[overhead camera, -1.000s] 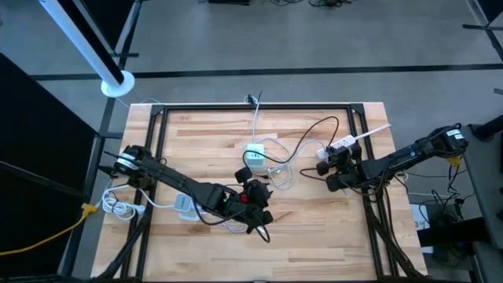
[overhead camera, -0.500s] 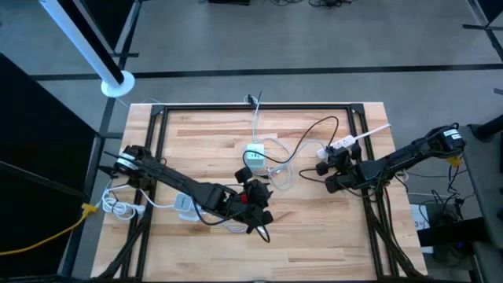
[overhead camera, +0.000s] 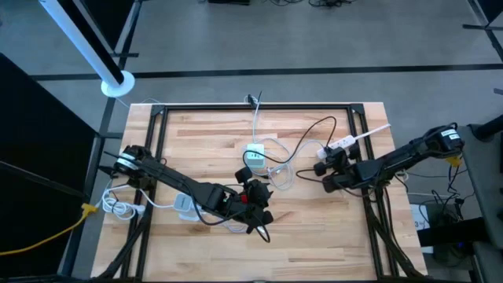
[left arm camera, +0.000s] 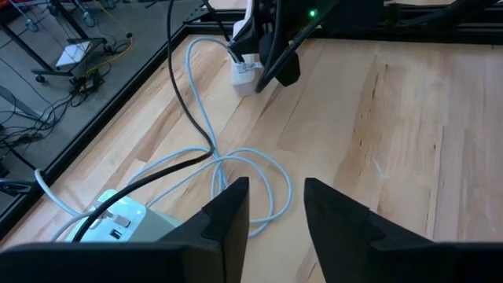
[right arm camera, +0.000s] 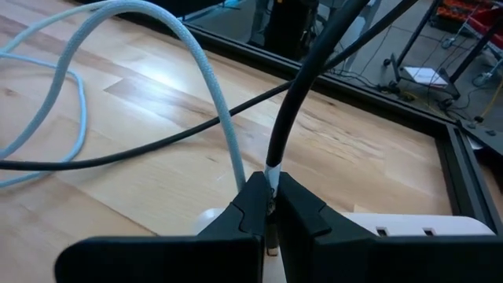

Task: Insert USB
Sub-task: Insert the black charger cable into the top right white outlet

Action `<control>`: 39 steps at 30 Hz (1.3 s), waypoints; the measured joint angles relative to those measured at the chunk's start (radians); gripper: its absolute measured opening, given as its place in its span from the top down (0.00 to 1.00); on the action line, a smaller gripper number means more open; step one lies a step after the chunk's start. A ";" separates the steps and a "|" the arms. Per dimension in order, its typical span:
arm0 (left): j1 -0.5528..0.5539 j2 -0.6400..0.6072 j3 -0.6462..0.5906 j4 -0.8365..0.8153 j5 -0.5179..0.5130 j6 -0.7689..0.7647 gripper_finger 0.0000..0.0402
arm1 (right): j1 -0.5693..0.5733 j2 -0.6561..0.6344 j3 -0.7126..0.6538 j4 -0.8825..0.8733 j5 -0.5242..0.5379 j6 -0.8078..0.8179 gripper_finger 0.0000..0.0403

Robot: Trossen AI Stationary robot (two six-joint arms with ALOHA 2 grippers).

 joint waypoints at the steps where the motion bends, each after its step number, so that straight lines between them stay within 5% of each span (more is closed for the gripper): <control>1: 0.000 0.000 0.000 0.000 0.000 0.000 0.73 | 0.000 0.013 0.000 0.001 0.008 0.012 1.00; 21: -0.003 0.000 0.000 -0.004 0.007 0.029 0.73 | -0.004 0.149 0.103 -0.286 0.012 0.324 1.00; 39: -0.003 0.000 0.000 -0.004 0.008 0.031 0.73 | -0.004 0.136 0.124 -0.285 0.009 0.297 1.00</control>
